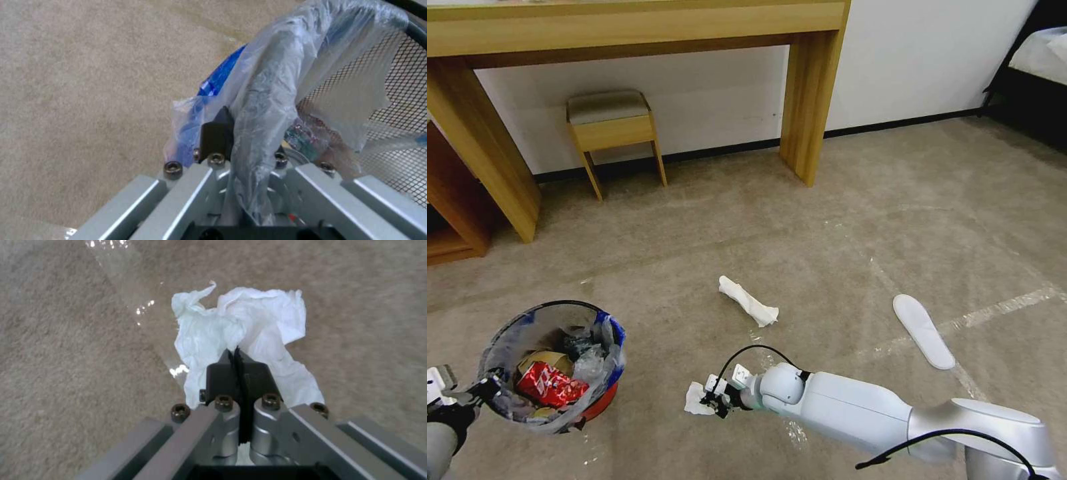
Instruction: Pick up the trash bin and place the garbage on the floor into it.
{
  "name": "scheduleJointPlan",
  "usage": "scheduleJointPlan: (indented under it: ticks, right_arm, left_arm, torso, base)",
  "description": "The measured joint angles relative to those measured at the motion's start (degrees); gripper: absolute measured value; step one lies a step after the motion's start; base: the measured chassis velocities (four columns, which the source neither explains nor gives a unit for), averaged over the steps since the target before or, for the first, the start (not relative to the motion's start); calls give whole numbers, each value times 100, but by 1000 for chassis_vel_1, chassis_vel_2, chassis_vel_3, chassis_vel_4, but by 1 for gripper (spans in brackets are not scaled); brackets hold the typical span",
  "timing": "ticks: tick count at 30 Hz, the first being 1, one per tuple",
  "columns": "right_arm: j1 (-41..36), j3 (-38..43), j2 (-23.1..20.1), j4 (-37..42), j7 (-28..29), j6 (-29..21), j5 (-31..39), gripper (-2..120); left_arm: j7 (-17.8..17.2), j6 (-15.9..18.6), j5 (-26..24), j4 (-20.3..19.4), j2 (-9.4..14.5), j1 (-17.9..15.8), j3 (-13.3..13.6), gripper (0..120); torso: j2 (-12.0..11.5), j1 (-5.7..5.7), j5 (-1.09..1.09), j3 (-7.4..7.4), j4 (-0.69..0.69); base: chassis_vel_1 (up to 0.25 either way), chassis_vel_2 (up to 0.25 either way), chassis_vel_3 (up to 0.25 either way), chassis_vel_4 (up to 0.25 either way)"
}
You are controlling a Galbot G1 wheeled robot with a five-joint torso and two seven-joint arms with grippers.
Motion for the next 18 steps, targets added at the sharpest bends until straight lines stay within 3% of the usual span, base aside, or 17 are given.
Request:
scheduleJointPlan:
  ticks: [8,18]
  right_arm:
    - [91,286,-640,673,98,-81,189,0]
    - [122,559,-1070,1378,227,-145,381,0]
  left_arm:
    - [-14,15,-4,-32,8,-6,20,1]
    - [-30,25,-17,-122,16,28,42,1]
  torso:
    - [0,0,0,0,-1]
    - [0,0,0,0,0]
  base:
    - [0,0,0,0]
    - [0,0,0,0]
